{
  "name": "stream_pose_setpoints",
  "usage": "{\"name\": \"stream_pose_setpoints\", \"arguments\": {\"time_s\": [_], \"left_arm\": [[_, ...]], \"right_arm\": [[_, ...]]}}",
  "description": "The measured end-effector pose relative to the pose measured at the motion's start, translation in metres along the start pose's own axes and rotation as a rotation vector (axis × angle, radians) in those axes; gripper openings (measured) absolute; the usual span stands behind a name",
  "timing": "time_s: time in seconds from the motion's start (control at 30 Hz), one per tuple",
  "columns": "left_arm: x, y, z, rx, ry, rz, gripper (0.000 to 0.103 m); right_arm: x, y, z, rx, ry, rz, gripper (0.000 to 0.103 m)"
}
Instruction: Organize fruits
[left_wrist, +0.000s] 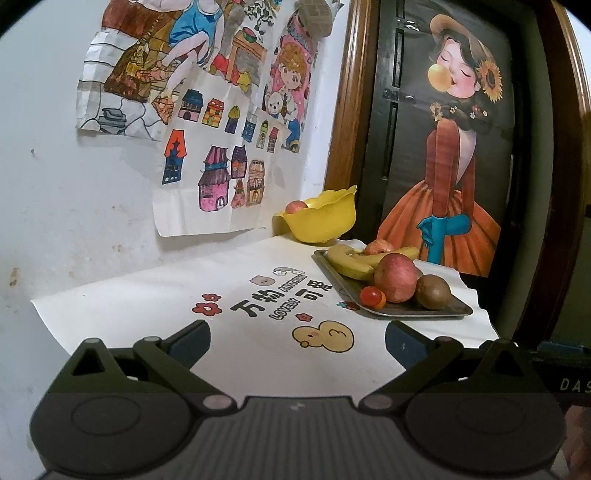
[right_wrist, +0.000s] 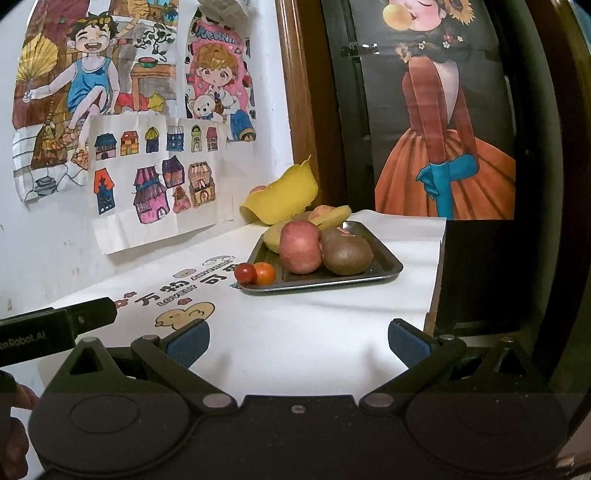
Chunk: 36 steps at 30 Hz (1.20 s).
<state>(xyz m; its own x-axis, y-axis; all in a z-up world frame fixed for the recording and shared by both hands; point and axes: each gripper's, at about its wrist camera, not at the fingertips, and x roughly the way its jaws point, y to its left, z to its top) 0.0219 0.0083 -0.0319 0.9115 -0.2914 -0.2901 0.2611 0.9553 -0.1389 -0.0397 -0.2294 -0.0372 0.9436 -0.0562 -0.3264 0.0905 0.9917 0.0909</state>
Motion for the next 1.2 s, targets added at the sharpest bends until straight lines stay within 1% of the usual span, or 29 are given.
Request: {"name": "stream_pose_setpoints", "arguments": {"time_s": [1.2], "left_arm": [[-0.0023, -0.0070, -0.0009, 0.003, 0.002, -0.003, 0.103]], "right_arm": [[-0.0005, -0.0002, -0.0022, 0.003, 0.000, 0.001, 0.102]]}}
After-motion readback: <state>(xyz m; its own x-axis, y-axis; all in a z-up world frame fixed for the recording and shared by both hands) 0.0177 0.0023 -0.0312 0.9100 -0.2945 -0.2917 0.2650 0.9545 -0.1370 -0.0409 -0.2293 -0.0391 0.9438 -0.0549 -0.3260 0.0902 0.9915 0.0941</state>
